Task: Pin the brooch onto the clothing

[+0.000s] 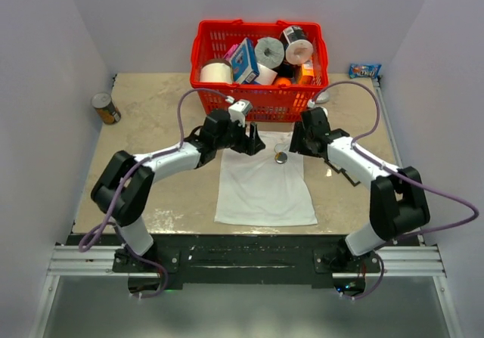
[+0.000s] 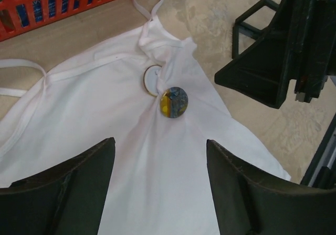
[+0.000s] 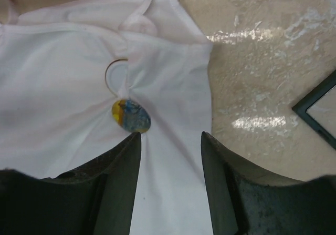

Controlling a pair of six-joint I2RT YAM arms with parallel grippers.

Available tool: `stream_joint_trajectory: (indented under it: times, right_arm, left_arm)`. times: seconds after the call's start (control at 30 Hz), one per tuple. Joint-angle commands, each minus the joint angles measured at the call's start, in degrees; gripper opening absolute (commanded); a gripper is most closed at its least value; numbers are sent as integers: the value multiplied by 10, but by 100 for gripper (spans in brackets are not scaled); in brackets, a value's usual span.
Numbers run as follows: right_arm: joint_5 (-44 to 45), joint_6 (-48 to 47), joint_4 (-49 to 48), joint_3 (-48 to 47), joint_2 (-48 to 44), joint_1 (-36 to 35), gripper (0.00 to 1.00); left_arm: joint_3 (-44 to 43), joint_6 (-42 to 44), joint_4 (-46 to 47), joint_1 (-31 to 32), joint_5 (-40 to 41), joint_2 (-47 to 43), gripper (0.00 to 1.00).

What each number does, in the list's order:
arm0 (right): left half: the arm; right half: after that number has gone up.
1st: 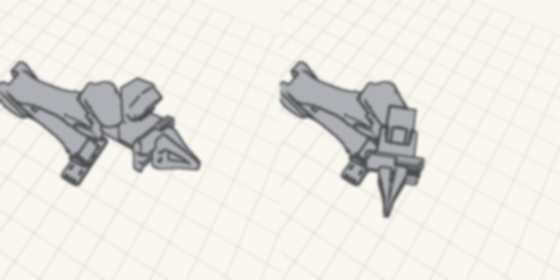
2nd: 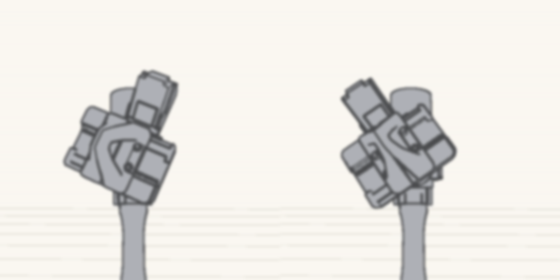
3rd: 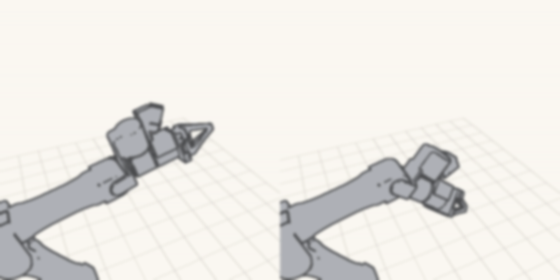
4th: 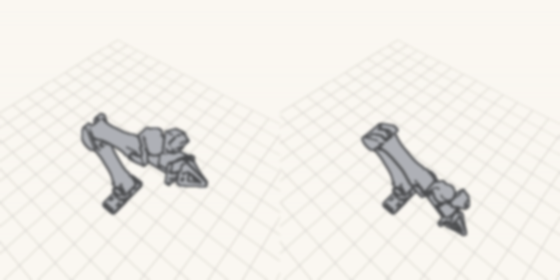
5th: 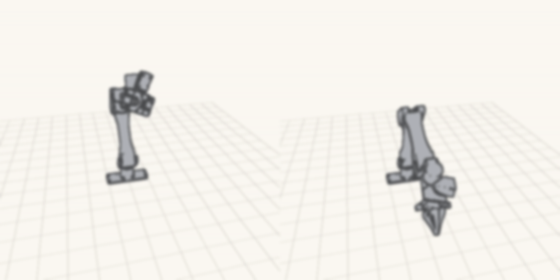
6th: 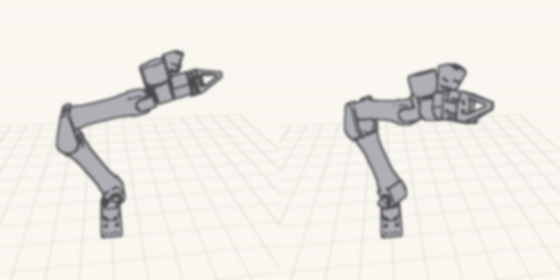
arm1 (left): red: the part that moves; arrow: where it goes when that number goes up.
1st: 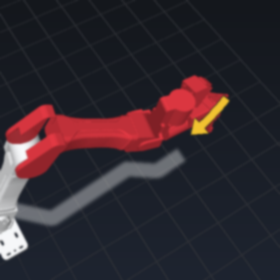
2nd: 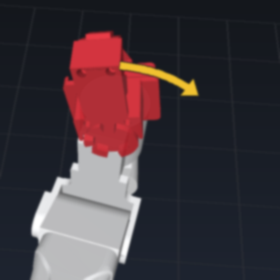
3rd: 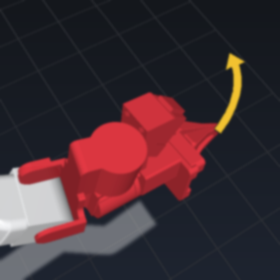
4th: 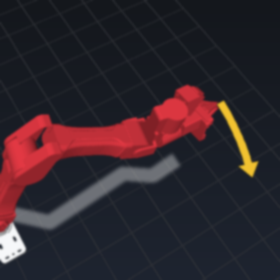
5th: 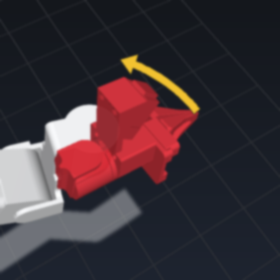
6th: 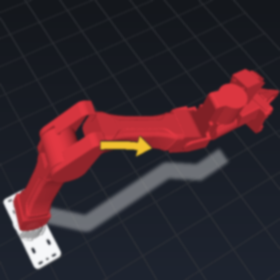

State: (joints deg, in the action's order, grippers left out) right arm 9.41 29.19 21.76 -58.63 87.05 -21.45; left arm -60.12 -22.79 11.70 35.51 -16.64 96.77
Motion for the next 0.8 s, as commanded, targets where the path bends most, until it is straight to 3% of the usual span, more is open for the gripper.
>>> stream_joint_trajectory:
  times: [0.0,0.3,0.5,0.6,0.67,0.77]
  right_arm:
    - [18,-47,-51,-42,39,20,52]
    - [-42,-75,-105,-59,147,63,49]
    - [-16,-67,-81,-57,169,72,28]
    - [17,-59,-63,-39,149,76,7]
    - [42,-56,-48,-32,141,81,0]
    - [54,-45,-41,-8,120,92,0]
  left_arm:
    - [-45,25,52,-18,-5,66,71]
    - [-19,-4,86,-63,-24,146,65]
    - [32,-31,127,-90,-25,149,64]
    - [50,-40,130,-98,-16,149,64]
    - [56,-48,128,-100,-10,151,63]
    - [66,-63,124,-104,12,151,62]
